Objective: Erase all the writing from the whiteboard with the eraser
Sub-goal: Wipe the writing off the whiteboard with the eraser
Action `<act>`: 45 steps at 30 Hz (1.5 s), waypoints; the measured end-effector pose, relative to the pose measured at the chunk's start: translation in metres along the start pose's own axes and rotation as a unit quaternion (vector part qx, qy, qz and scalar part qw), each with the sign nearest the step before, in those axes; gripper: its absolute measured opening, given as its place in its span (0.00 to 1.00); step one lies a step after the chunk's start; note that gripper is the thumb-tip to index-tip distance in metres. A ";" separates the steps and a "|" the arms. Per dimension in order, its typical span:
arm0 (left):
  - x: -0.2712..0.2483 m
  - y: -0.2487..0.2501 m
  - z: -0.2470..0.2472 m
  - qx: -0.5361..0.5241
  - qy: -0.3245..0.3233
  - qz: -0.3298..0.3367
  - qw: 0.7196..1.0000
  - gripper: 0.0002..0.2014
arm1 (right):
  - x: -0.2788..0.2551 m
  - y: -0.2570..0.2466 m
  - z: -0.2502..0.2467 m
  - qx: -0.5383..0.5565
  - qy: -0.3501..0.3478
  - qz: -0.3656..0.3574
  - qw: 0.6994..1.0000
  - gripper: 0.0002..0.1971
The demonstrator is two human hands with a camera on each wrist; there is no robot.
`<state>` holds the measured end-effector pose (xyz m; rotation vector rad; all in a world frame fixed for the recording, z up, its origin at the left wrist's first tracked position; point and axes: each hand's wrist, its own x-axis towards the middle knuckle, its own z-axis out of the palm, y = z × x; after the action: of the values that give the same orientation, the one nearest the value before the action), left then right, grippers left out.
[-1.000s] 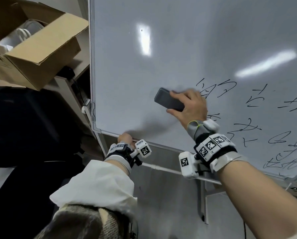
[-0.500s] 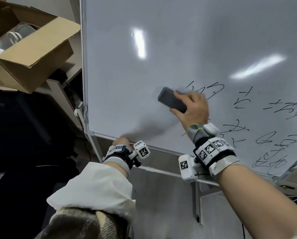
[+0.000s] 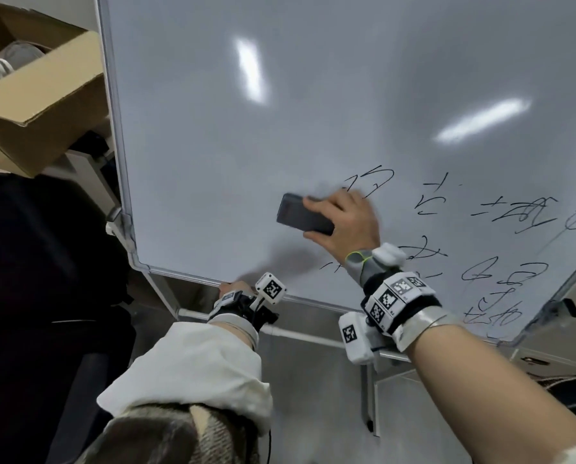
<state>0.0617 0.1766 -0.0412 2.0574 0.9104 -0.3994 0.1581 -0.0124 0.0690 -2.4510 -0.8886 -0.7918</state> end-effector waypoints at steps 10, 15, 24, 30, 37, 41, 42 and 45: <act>-0.036 0.015 0.031 -0.130 -0.043 -0.113 0.984 0.32 | 0.036 0.026 -0.060 0.001 0.139 0.066 0.988 0.30; -0.022 0.014 0.070 -0.439 0.049 -0.178 0.879 0.24 | 0.031 0.038 -0.066 -0.027 0.144 0.075 0.986 0.29; 0.024 -0.020 0.109 -0.596 -0.036 -0.145 0.789 0.37 | -0.057 0.044 -0.012 -0.005 -0.031 -0.013 0.999 0.32; -0.026 0.003 0.080 -0.512 0.033 -0.207 0.833 0.32 | -0.024 0.041 -0.034 0.001 0.035 0.028 0.999 0.30; 0.044 -0.031 0.113 -0.556 0.029 -0.175 0.812 0.41 | 0.000 0.031 -0.030 -0.010 0.057 0.017 0.998 0.31; 0.074 -0.041 0.133 -0.524 0.000 -0.173 0.834 0.47 | -0.032 0.021 0.003 -0.032 -0.037 -0.042 0.998 0.33; 0.078 -0.041 0.132 -0.531 -0.021 -0.164 0.831 0.47 | -0.041 0.020 0.009 -0.032 -0.060 -0.050 0.996 0.33; 0.081 -0.044 0.134 -0.554 -0.009 -0.162 0.816 0.45 | -0.067 0.017 0.015 -0.023 -0.133 -0.061 0.989 0.34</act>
<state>0.0911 0.1241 -0.1925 0.8205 1.1127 -0.0081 0.1328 -0.0455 0.0125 -2.6032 -1.1381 -0.5367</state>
